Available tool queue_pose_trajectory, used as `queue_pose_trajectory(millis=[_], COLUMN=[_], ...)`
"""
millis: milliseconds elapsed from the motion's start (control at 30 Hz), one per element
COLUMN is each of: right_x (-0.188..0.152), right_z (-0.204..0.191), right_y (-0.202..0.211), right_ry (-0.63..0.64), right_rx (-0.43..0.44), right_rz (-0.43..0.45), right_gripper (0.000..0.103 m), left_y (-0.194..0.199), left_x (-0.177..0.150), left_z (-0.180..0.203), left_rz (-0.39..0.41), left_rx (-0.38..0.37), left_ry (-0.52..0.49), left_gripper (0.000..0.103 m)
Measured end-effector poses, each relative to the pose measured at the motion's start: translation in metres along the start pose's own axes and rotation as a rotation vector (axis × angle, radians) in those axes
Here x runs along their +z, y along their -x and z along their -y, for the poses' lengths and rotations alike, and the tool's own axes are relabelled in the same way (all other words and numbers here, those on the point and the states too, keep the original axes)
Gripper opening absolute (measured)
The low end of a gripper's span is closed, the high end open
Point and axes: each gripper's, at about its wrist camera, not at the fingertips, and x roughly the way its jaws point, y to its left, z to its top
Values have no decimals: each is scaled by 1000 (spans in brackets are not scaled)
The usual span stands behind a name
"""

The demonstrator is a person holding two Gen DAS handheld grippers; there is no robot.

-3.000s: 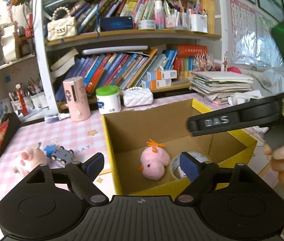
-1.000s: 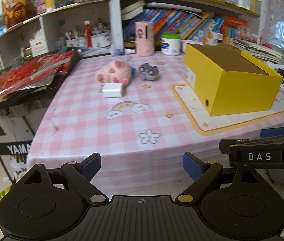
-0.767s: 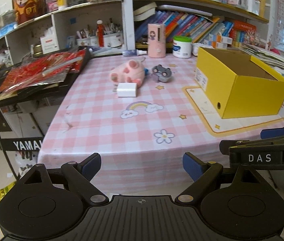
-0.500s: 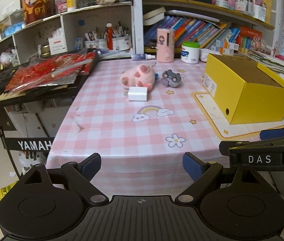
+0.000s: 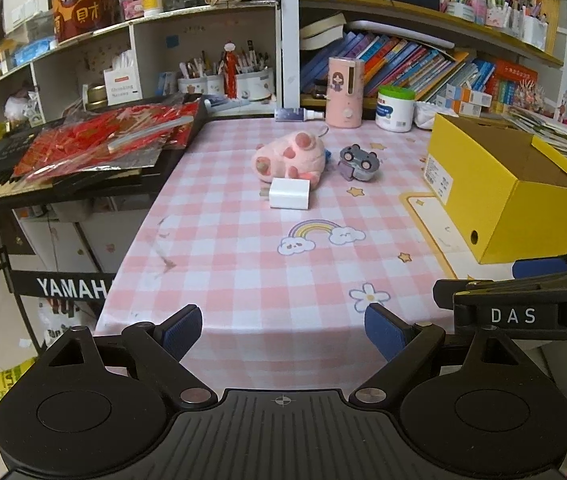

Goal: Organize objects
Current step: 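Withdraw both tools from the yellow box toward the remaining toys, then grasp the white charger plug with left gripper while right grasps the grey toy car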

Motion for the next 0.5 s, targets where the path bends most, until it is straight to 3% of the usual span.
queue_pose_trajectory(millis=[500], right_x=[60], right_z=[8], right_y=[-54], right_ry=[11], right_rx=[19], right_rz=[14], right_gripper=[80], left_y=[-57], left_x=[45], left_z=[-5], left_rz=[-14], left_rx=[5], left_ry=[28], left_gripper=[90])
